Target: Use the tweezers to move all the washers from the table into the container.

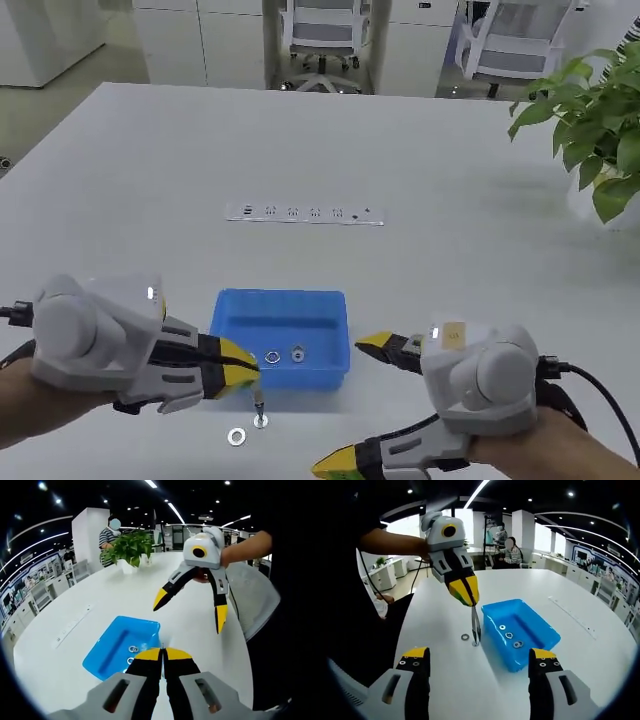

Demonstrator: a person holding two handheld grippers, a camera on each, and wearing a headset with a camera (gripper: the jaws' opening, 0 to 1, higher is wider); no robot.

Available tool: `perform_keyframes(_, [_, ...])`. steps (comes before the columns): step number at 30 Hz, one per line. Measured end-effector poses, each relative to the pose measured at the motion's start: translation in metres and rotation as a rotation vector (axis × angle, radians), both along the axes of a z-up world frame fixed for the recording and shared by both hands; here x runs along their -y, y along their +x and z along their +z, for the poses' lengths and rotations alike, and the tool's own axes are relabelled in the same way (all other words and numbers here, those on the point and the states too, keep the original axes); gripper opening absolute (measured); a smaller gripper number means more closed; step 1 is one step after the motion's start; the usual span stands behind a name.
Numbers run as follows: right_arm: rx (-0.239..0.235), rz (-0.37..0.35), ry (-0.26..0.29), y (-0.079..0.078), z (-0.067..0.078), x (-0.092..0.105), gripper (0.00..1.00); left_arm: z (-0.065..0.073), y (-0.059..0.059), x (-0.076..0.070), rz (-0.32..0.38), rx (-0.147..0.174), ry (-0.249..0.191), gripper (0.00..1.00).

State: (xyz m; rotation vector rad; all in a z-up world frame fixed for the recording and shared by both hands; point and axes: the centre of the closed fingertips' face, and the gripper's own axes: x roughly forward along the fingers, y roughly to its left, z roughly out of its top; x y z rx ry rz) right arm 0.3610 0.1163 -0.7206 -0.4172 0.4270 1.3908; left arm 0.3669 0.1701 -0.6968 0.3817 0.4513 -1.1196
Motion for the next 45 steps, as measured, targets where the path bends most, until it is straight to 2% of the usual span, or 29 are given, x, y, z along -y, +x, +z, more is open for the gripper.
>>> perform_keyframes(9, [0.04,0.104,-0.006,-0.002,-0.003,-0.02,0.62,0.002,-0.003,0.006,-0.053,-0.015,0.03,0.05])
perform_keyframes(23, [0.058,0.216,-0.024,-0.001,-0.017,-0.046,0.37,0.002,-0.002,0.007,-0.121,-0.04,0.076,0.05])
perform_keyframes(33, [0.072,0.272,-0.041,0.0,-0.031,-0.068,0.28,0.001,-0.002,0.004,-0.151,-0.054,0.097,0.05])
perform_keyframes(45, [0.064,0.291,-0.058,0.001,-0.041,-0.079,0.15,0.001,-0.002,0.005,-0.173,-0.064,0.106,0.05])
